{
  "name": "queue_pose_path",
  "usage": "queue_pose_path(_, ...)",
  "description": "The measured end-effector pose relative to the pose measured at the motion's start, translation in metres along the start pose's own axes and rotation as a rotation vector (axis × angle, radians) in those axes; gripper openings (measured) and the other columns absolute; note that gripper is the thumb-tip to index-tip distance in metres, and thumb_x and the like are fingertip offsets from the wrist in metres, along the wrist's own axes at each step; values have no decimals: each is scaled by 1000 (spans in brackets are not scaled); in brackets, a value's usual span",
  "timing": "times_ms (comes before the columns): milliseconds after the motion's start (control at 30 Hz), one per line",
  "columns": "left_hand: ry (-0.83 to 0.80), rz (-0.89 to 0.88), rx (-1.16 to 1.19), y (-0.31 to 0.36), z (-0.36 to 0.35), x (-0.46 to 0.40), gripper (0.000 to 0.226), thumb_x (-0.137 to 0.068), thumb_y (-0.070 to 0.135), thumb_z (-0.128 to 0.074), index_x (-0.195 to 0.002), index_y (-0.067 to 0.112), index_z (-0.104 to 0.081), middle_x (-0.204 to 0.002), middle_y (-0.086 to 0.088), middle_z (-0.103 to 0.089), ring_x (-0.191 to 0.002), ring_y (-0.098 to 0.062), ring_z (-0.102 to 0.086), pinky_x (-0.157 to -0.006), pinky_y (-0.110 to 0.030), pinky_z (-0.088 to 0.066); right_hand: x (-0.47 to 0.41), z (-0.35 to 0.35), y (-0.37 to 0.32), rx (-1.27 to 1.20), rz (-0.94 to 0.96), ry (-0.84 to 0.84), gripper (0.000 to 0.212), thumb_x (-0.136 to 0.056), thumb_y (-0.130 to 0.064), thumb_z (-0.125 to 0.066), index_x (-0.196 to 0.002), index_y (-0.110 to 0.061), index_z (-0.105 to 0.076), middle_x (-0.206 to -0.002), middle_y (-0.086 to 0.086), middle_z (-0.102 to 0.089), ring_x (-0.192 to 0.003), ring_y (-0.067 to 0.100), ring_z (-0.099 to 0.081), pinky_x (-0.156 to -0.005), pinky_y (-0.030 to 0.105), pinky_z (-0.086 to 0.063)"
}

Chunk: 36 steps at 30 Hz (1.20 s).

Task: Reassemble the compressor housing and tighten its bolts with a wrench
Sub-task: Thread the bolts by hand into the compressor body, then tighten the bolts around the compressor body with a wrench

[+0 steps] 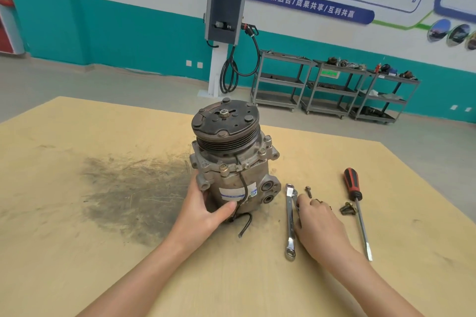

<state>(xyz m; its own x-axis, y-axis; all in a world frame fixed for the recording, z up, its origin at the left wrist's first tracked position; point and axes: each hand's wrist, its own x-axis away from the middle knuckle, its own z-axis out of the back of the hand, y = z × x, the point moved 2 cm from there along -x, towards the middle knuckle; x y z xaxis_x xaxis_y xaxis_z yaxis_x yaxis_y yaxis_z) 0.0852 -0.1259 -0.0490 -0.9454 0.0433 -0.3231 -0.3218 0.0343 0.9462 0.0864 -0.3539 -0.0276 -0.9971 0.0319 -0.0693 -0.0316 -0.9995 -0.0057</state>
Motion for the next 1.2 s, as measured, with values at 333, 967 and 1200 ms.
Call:
queue_pose_path(333, 21, -4, 1, -3, 1, 2, 62, -84, -7, -68, -125, 32, -43, -119, 29, -63, -117, 10, -54, -90, -4, -41, -17, 3, 2, -71, -25, 0, 25, -87, 0, -43, -94, -17, -26, -70, 1, -39, -57, 17, -34, -45, 30, -22)
queue_pose_path(967, 15, -9, -15, -3, 1, 1, 66, -84, -4, -70, -129, 35, -41, -125, 30, -60, -123, 9, -51, -94, -4, -39, -35, 73, 51, -1202, -36, 96, 30, -97, -4, -43, -118, -18, -59, -74, 3, -54, -53, 12, -40, -42, 24, -30)
queue_pose_path(1200, 28, 1, -33, -3, 1, 1, 68, -83, -1, -71, -135, 28, -39, -130, 23, -59, -125, 7, -50, -97, -5, -38, -34, 107, 10, -2326, 150, 80, 26, -89, 2, -49, -109, -11, -60, -92, 9, -69, -82, 14, -66, -54, 16, -48)
